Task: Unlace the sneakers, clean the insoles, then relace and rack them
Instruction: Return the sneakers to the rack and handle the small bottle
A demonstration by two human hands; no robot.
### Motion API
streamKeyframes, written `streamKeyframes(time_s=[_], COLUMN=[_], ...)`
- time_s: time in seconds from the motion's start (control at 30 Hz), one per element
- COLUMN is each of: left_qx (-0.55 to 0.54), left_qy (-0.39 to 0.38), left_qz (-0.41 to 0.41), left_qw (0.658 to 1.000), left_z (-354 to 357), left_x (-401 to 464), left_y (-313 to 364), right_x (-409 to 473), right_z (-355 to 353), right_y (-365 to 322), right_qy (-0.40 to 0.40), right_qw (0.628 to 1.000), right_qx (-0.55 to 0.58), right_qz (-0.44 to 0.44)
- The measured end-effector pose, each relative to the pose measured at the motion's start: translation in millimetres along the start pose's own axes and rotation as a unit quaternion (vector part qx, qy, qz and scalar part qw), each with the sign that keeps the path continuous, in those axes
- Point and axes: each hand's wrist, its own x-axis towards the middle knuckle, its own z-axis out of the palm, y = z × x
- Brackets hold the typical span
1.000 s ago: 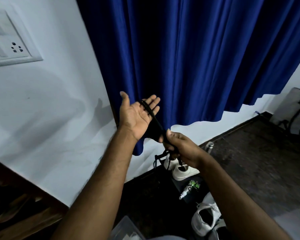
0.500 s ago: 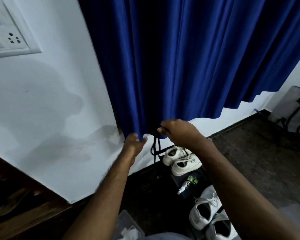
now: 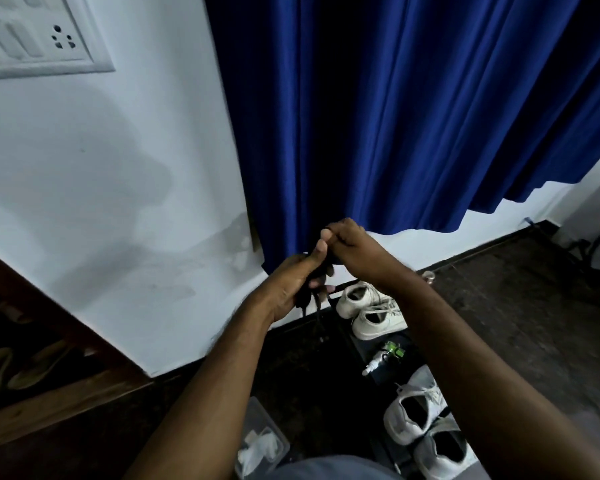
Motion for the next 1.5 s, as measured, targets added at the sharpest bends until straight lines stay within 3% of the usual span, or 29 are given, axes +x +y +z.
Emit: streamKeyframes(time_s=[0.1, 0.2, 0.37, 0.57, 0.73, 0.9, 1.1, 1.17, 1.27, 1.33, 1.43, 1.5], left_qx=[-0.02, 0.007, 0.063, 0.025, -0.021, -0.087, -0.072, -0.063, -0.044, -0.04, -0.189, -0.313], left_qy=[0.056, 0.101, 0.155, 0.234, 0.299, 0.299, 0.248, 0.218, 0.176, 0.213, 0.302, 0.321], left_qz=[-0.007, -0.008, -0.025, -0.096, -0.183, -0.209, -0.21, -0.212, -0.221, -0.218, -0.2, -0.176], left_qw=[0.998, 0.995, 0.986, 0.967, 0.937, 0.927, 0.943, 0.951, 0.958, 0.952, 0.913, 0.877], left_z=[-14.5, -27.9, -43.2, -60.6, -79.4, -93.7, -77.0, -66.0, -45.9, -31.6, -9.5, -2.7], left_x=[-5.7, -15.0, -32.1, -52.1, -72.7, -91.1, -68.0, -53.6, -31.0, -11.9, 10.7, 18.7], left_y=[-5.6, -12.9, -32.4, -75.3, -139.4, -200.1, -206.7, -194.3, -179.3, -184.6, -193.9, -194.4], right_x=[-10.3, -15.7, -18.4, -42.4, -42.2, -35.9, -42.9, -41.5, -41.5, -41.4, -43.4, -45.0], right_z=[10.3, 33.0, 78.3, 167.3, 237.9, 275.8, 251.6, 233.5, 206.5, 190.1, 178.3, 178.0], right_y=[2.5, 10.4, 17.1, 6.5, 13.8, 41.0, 42.7, 50.3, 69.9, 79.2, 87.8, 93.6], right_qy=[0.03, 0.042, 0.095, -0.057, -0.016, -0.011, 0.005, 0.031, 0.051, 0.049, 0.045, 0.025], right_qw=[0.991, 0.969, 0.903, 0.852, 0.818, 0.752, 0.701, 0.728, 0.801, 0.839, 0.888, 0.917], right_qx=[0.127, 0.201, 0.338, 0.428, 0.44, 0.479, 0.563, 0.551, 0.471, 0.408, 0.314, 0.232], right_qz=[0.04, 0.139, 0.249, 0.297, 0.37, 0.452, 0.438, 0.408, 0.366, 0.356, 0.334, 0.324])
